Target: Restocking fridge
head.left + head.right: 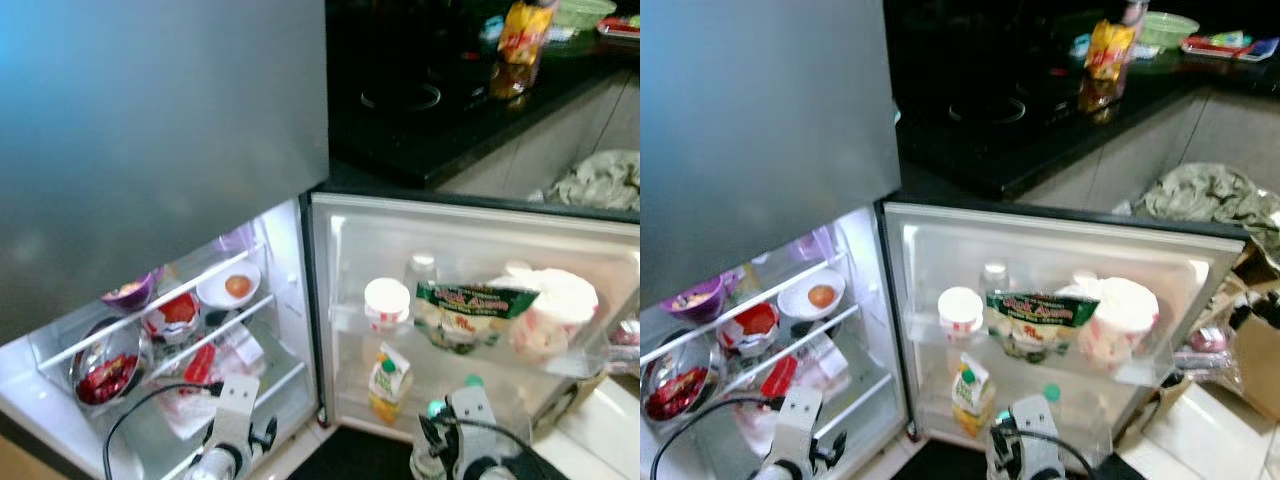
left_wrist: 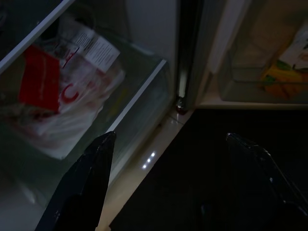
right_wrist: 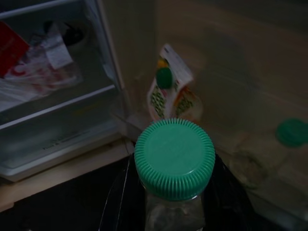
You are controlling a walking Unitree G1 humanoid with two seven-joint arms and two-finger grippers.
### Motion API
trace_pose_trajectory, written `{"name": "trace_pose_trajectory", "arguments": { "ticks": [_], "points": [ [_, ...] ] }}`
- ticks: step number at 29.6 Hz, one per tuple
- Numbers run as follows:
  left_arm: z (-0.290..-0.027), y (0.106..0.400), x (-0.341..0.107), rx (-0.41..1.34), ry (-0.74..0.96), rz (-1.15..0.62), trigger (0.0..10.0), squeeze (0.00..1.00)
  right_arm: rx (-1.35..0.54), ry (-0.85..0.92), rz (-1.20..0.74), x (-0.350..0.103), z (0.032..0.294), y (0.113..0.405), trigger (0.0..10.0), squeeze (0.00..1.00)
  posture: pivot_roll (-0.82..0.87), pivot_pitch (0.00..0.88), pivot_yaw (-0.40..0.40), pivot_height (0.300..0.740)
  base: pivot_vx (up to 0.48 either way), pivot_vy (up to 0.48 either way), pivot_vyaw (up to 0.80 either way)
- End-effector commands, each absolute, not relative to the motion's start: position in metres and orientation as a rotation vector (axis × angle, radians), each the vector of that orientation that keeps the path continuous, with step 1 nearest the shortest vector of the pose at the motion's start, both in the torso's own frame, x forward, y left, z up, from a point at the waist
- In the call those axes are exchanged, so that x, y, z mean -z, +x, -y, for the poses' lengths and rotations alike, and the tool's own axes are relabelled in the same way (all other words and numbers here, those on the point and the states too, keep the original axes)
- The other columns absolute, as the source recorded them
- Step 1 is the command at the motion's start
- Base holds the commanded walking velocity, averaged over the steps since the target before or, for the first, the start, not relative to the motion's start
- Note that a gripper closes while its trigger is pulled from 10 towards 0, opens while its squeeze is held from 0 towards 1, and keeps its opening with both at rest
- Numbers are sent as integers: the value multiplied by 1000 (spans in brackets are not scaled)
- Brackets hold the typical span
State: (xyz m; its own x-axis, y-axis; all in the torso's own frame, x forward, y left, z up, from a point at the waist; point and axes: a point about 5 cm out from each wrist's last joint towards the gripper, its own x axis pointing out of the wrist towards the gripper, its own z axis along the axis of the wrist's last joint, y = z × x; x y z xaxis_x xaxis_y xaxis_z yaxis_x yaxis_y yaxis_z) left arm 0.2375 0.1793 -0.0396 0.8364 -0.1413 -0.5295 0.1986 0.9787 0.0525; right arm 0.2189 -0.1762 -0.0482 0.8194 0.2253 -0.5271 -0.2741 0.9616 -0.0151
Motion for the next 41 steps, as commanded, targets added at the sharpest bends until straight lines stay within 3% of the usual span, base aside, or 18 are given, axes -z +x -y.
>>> {"name": "trace_pose_trajectory", "arguments": {
  "ticks": [1,8,25,41],
  "points": [
    [-175,236,41,203,113,-567,10000,0,-244,-90,-559,49,180,218,10000,0,-70,20,23,740,0,0,0],
    [-170,235,43,247,118,-578,10000,0,-221,-101,-573,50,183,216,10000,0,-77,25,31,740,0,0,0],
    [-169,237,42,266,119,-585,10000,0,-183,-84,-583,53,185,213,10000,0,-84,27,44,740,0,-462,0],
    [-174,240,41,238,117,-589,10000,0,-175,-75,-568,51,184,215,10000,0,-88,34,51,740,0,0,0]
  ]
}}
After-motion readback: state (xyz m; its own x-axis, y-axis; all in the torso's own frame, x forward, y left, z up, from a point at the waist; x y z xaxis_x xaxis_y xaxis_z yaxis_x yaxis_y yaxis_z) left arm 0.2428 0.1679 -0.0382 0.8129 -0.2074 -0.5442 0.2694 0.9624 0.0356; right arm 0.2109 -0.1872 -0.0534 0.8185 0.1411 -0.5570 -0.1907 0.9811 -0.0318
